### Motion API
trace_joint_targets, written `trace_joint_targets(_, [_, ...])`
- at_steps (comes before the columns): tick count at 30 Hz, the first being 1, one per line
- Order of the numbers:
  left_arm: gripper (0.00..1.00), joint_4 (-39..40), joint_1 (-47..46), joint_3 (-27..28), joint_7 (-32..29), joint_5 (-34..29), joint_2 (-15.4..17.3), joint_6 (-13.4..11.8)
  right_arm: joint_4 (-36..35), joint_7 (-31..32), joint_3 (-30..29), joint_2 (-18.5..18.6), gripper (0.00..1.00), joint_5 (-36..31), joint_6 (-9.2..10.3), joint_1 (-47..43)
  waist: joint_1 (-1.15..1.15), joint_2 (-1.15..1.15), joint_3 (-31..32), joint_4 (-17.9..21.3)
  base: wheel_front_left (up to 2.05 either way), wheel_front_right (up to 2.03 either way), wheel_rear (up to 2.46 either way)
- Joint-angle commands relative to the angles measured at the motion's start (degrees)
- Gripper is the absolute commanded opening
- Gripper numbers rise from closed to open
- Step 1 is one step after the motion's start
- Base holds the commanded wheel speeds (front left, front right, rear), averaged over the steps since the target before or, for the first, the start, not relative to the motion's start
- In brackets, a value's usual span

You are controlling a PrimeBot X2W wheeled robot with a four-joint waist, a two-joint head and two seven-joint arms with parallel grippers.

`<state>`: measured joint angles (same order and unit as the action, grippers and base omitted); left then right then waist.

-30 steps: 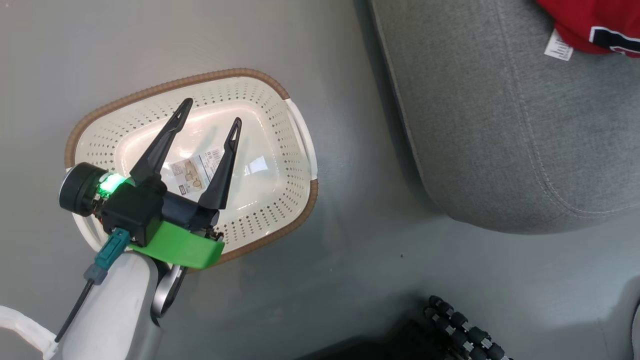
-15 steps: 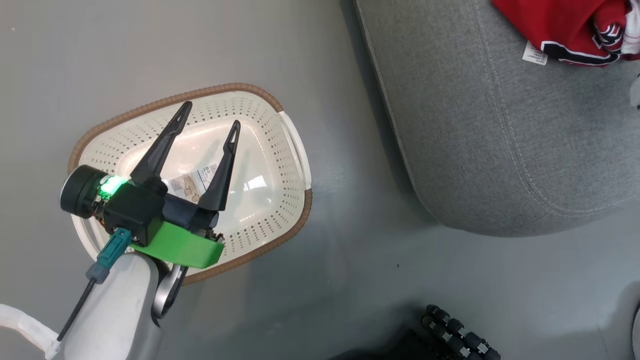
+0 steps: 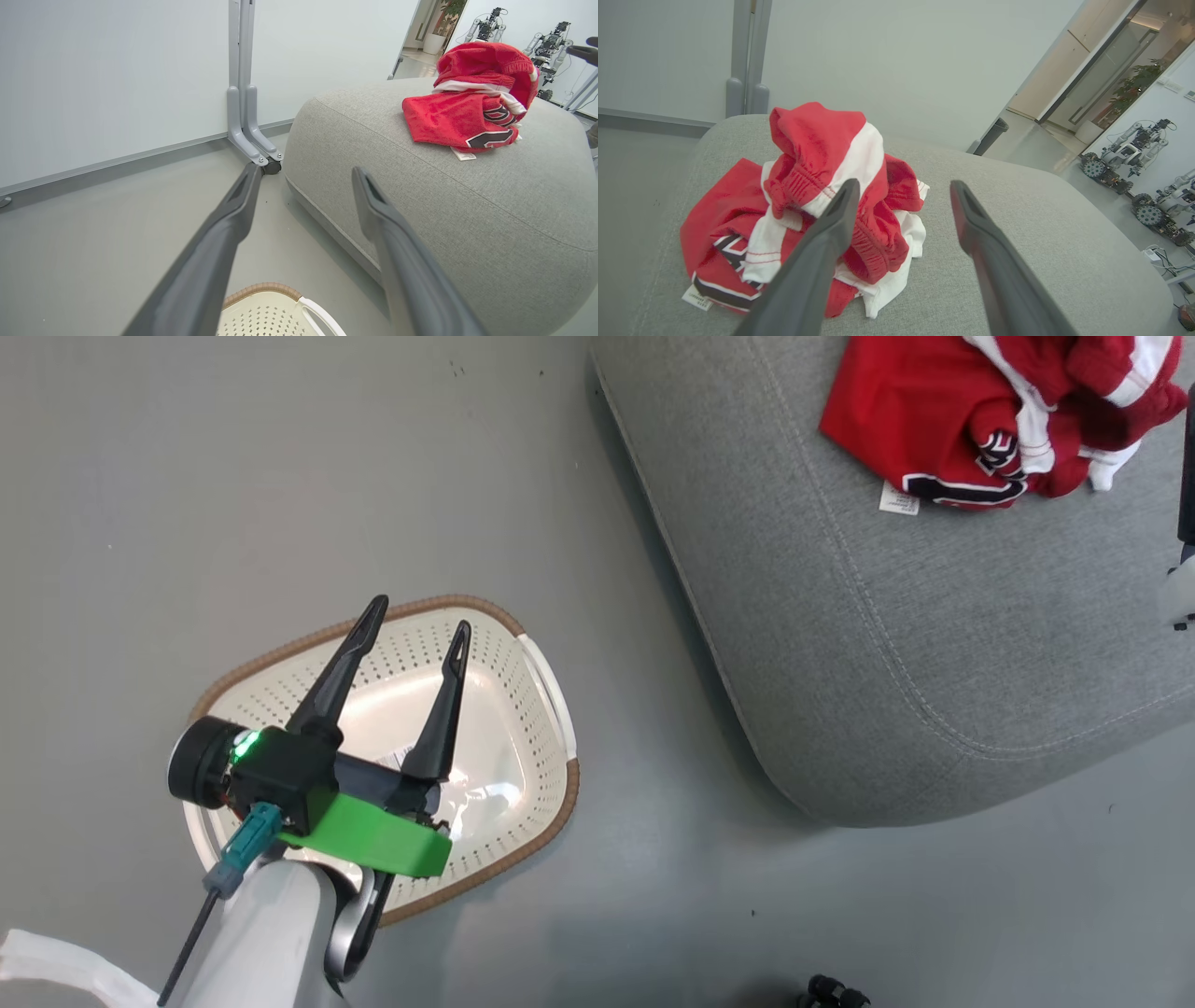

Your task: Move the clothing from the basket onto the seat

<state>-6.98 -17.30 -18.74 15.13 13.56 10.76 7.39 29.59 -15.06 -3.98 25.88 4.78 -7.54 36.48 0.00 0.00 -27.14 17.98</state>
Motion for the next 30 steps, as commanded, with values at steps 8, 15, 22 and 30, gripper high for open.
trace_joint_targets(8, [1.0,-0.12,5.21,1.55,0.0,1.05,-3.09,0.15,-10.21,-0.17,-1.1,0.77,1.0,2.38,0.1,-7.26,0.0,0.0,12.87,1.32,0.0,0.0,0.0])
trace_joint_targets(15, [1.0,-0.05,8.5,3.15,0.0,1.07,-4.82,0.15,-19.41,-0.17,-1.09,-0.26,1.0,3.34,0.1,-12.96,0.0,0.0,17.91,0.44,0.0,0.0,0.0])
trace_joint_targets(22, [1.0,0.4,10.86,4.87,0.01,0.92,-5.86,0.15,-26.32,-0.17,-1.7,-2.23,1.0,4.22,0.1,-16.72,0.0,0.0,20.97,-1.36,0.0,0.0,0.0])
trace_joint_targets(30, [1.0,-0.11,13.26,7.44,0.0,1.23,-7.11,0.15,-31.65,-0.17,-0.55,-6.5,1.0,5.68,0.1,-22.61,0.0,0.0,23.8,-4.94,0.0,0.0,0.0])
